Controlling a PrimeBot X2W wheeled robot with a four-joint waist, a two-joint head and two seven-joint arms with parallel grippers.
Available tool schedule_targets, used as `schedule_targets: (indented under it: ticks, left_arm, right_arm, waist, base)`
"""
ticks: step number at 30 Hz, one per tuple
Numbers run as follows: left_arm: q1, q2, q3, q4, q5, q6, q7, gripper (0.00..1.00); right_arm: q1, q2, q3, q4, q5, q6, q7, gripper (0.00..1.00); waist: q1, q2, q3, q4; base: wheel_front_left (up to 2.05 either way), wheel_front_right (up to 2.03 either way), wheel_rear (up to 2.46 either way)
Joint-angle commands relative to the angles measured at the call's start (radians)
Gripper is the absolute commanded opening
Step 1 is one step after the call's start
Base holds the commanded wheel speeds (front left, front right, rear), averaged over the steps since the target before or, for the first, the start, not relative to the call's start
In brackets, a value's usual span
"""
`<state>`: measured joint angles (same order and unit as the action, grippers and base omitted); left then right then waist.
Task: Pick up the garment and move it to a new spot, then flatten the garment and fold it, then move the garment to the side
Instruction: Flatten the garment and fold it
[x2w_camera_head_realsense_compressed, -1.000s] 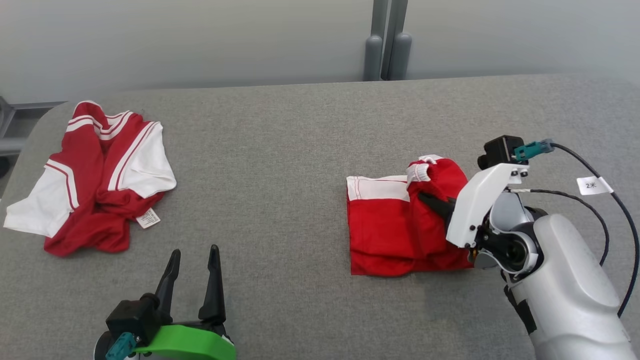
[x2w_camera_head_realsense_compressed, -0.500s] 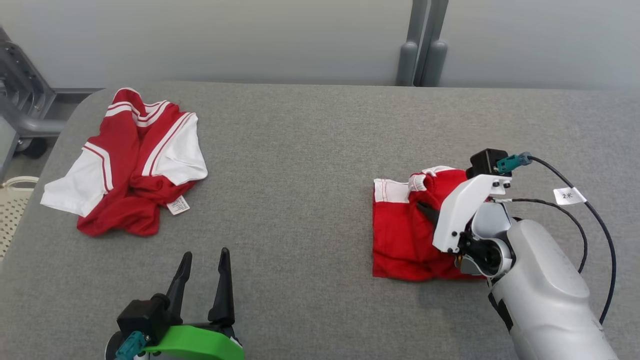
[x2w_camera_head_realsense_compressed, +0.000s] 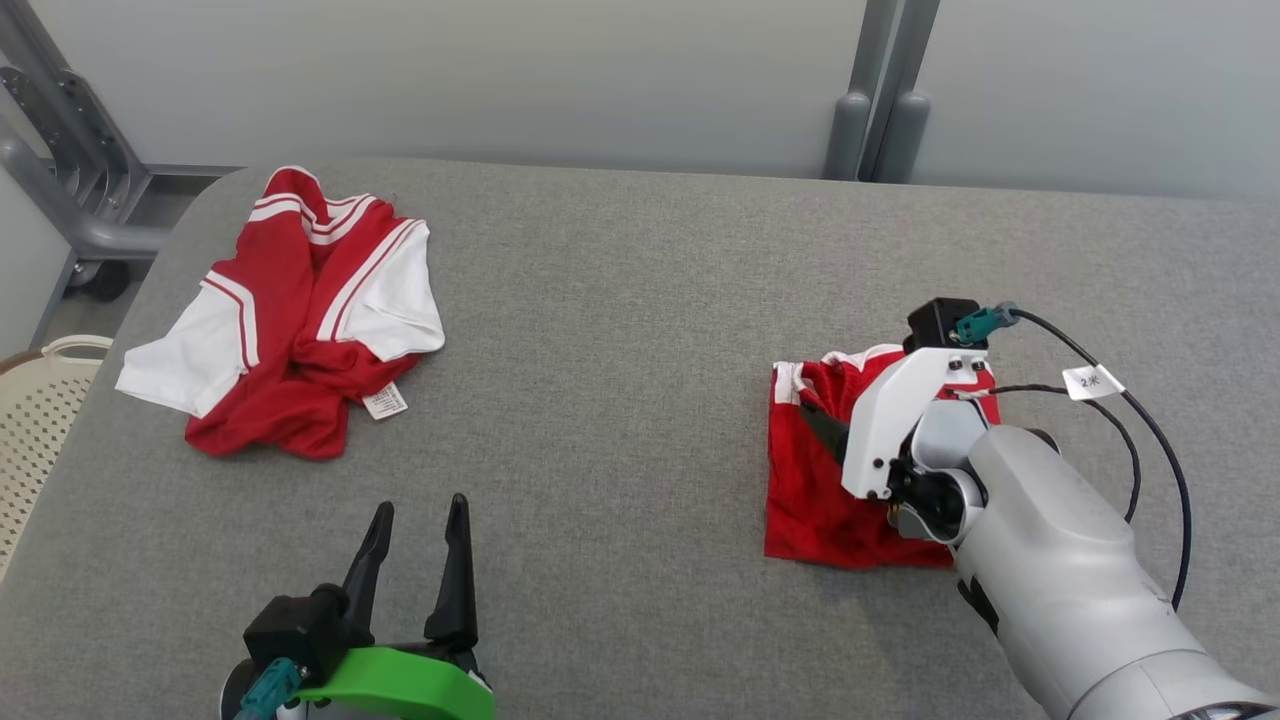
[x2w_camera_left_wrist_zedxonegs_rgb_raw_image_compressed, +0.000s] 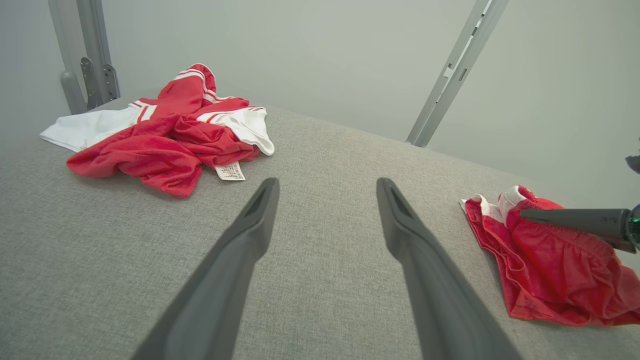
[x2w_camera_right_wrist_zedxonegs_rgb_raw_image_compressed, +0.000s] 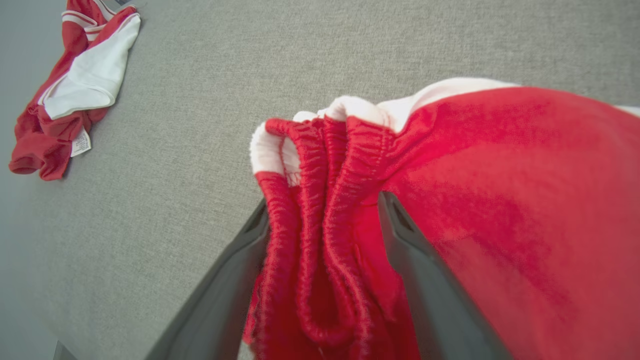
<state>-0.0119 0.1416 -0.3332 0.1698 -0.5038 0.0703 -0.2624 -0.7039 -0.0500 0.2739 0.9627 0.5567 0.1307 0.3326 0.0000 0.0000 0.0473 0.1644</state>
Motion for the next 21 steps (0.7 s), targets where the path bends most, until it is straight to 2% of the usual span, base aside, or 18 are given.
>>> schedule_targets:
  ticks: [1,10,16,21]
  left_arm:
    - [-0.007,-0.001,0.006,0.003,0.007,-0.004,-0.003,1.0]
    - [0.018,0.001,0.022,-0.001,0.014,-0.005,-0.003,1.0]
    - [0.03,0.009,0.03,-0.015,0.017,0.004,-0.003,1.0]
    - [0.041,0.014,0.031,-0.031,0.018,0.011,-0.003,1.0]
  right_arm:
    - [-0.021,-0.001,0.015,0.015,0.02,0.0,-0.014,1.0]
    - [-0.058,-0.001,0.164,-0.02,0.166,0.0,-0.048,1.0]
    - [-0.091,-0.001,0.209,-0.022,0.129,0.0,-0.128,1.0]
    - [-0.1,-0.003,0.184,-0.02,0.079,0.0,-0.179,1.0]
  waist:
    - [0.0,0.0,-0.005,-0.003]
    - [0.0,0.0,-0.035,-0.037]
    - [0.0,0.0,-0.047,-0.069]
    - [0.0,0.0,-0.056,-0.096]
  base:
    - [0.0,0.0,0.0]
    - [0.0,0.0,0.0]
    - [0.0,0.0,0.0]
    - [0.0,0.0,0.0]
